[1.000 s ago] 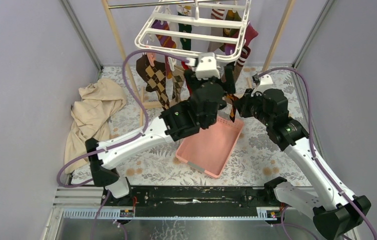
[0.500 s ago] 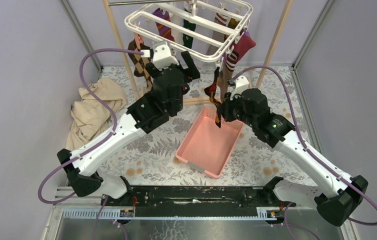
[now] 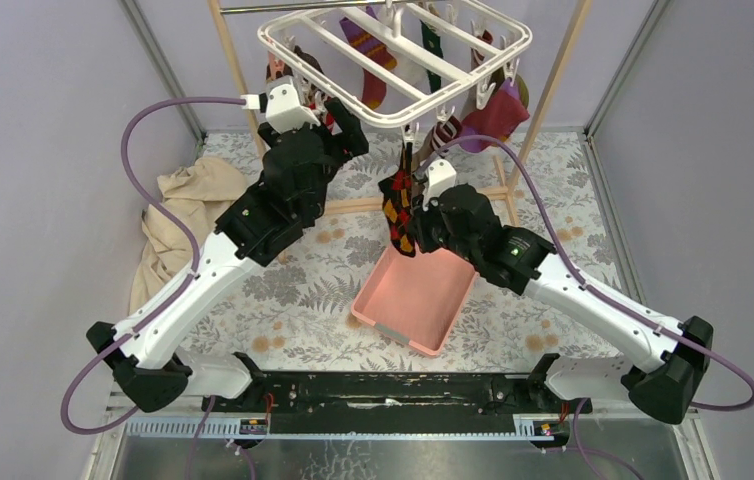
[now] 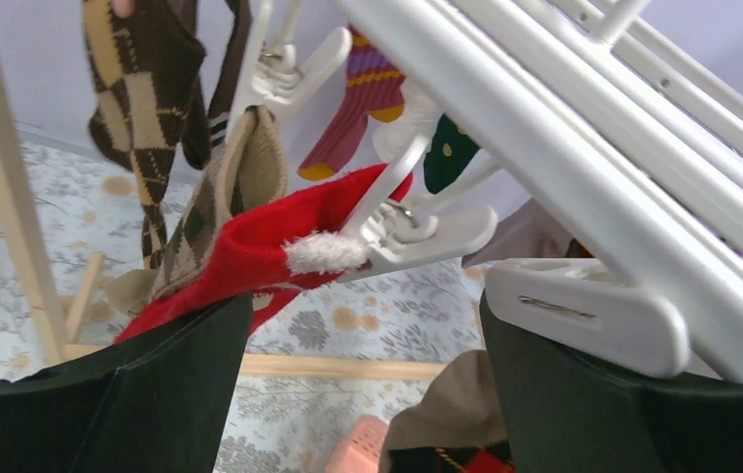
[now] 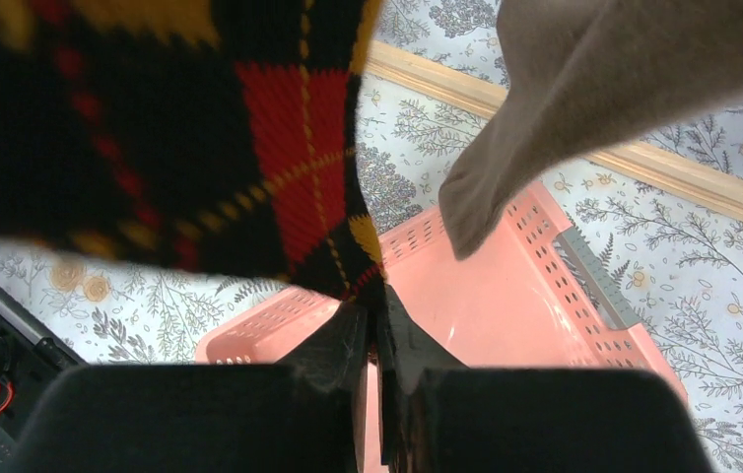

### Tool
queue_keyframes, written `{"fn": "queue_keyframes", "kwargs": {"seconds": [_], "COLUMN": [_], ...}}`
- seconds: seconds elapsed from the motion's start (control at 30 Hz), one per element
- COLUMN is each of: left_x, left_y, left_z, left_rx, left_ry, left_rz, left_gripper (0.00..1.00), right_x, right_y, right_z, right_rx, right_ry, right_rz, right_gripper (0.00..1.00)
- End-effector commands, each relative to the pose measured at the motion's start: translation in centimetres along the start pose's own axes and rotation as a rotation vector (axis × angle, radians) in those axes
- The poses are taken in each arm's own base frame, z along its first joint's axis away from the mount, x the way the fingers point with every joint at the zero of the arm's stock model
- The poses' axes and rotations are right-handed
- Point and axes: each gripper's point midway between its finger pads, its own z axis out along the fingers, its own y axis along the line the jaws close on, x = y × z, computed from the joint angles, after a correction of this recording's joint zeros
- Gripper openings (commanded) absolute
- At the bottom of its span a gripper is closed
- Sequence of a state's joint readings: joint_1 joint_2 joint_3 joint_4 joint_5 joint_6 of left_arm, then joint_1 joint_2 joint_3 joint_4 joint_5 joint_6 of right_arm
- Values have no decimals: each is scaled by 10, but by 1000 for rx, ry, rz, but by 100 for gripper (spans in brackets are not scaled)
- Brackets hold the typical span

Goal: Remove the socks clipped to the hanger
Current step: Remove the sock from the hanger.

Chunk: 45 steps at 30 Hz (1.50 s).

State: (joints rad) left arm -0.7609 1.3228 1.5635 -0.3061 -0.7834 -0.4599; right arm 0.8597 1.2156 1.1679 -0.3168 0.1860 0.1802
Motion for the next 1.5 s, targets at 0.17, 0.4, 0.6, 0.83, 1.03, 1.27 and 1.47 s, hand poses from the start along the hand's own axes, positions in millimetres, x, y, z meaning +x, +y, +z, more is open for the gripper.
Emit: {"fn": "queue_keyframes", "kwargs": {"seconds": [0.17, 0.4, 0.6, 0.83, 1.03, 1.27, 1.47], "left_x": [9, 11, 20, 21, 13, 11, 14], "left_y": [-35, -55, -78, -99, -112, -143, -166], "left_z": [-32, -53, -68, -81, -89, -86, -78], "left_rx": [235, 334, 388, 412, 435, 453, 463], "left_ry": [86, 114, 140, 127, 106, 88, 83], "left_rz": [-65, -70, -62, -48, -56, -34, 2], "left_gripper": [92, 92, 92, 92, 92, 92, 93], "right_x": [-25, -23, -21, -22, -19, -19, -18], "right_y": [9, 11, 11, 8, 6, 0, -4], "right_z": [3, 4, 3, -2, -6, -17, -27], "right_rx": [30, 45, 52, 60, 66, 77, 81], "right_ry": [-73, -73, -73, -78, -80, -105, -122], "right_rz": [14, 10, 10, 10, 9, 16, 20], "right_gripper": [0, 0, 0, 0, 0, 0, 0]}}
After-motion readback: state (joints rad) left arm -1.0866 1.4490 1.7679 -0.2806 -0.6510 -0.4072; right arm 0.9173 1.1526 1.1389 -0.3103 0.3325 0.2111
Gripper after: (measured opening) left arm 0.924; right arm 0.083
